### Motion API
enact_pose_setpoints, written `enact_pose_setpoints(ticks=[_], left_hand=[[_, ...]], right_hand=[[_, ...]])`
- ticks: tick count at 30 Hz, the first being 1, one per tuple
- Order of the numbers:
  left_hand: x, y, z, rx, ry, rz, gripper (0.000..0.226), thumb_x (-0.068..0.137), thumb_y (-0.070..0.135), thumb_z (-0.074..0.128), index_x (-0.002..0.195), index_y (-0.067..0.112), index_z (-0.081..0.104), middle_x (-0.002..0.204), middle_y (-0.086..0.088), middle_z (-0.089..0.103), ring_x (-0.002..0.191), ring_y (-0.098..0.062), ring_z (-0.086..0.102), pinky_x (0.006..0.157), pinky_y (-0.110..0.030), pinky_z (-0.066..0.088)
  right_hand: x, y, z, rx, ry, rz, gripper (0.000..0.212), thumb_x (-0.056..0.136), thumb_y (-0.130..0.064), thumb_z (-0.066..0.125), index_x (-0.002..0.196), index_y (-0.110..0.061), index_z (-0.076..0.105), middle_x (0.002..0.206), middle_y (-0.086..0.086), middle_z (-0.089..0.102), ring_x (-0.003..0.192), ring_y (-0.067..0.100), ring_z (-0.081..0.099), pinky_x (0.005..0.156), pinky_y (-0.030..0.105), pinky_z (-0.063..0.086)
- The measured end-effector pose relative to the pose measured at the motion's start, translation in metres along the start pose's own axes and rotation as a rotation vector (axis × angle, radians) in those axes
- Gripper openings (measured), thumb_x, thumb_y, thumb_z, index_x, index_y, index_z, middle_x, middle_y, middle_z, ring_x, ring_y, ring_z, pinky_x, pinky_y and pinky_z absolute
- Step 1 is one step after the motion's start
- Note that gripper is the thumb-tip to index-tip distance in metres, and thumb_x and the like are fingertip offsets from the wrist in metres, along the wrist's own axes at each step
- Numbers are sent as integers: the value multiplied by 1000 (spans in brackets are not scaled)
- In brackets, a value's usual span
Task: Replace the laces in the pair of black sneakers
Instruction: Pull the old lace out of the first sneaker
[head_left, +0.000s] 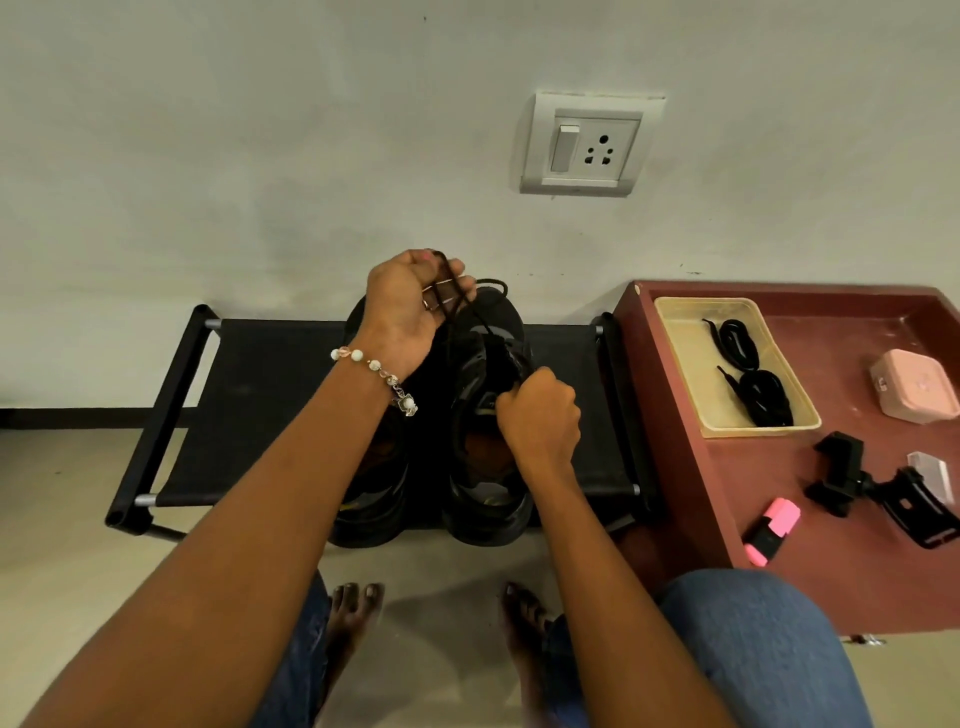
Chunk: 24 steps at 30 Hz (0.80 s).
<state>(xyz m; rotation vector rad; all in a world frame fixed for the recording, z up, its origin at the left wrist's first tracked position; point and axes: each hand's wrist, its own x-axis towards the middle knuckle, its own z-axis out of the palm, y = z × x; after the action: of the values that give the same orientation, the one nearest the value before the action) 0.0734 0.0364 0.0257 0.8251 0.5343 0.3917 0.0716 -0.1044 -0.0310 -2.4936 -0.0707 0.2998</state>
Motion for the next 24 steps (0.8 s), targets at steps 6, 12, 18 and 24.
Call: enact_pose_setpoints(ticks=[6,12,18,24], left_hand=[[4,-22,-6,988,21,306,3,88,24,63,85,22,65,66,9,55,53,-6,47,54,-19,42],[6,-56,-9,1787,-122,491,18,88,28,64,99,18,74,108,-8,56,91,-26,60,77,-34,51],[5,-67,0,1983,-68,620,19,94,21,52,95,7,65,110,-12,55,96,-29,56,70,-34,43],[13,-54,-3,1598,-71,239,38,92,22,49,58,7,39,63,-4,41,61,-20,41,52,-29,28]], right_hand=[[1,0,1,-8,6,6,26,91,-23,58,108,-4,54,108,15,60,98,35,60,74,42,50],[1,1,3,-37,11,-5,26,93,-23,54,109,-3,53,109,15,59,98,35,59,70,38,45],[3,2,4,-47,12,2,23,92,-20,54,108,-3,53,109,16,60,98,35,60,70,37,45],[4,3,3,-29,16,-6,27,92,-24,54,109,-2,54,107,16,60,96,35,60,69,39,47]])
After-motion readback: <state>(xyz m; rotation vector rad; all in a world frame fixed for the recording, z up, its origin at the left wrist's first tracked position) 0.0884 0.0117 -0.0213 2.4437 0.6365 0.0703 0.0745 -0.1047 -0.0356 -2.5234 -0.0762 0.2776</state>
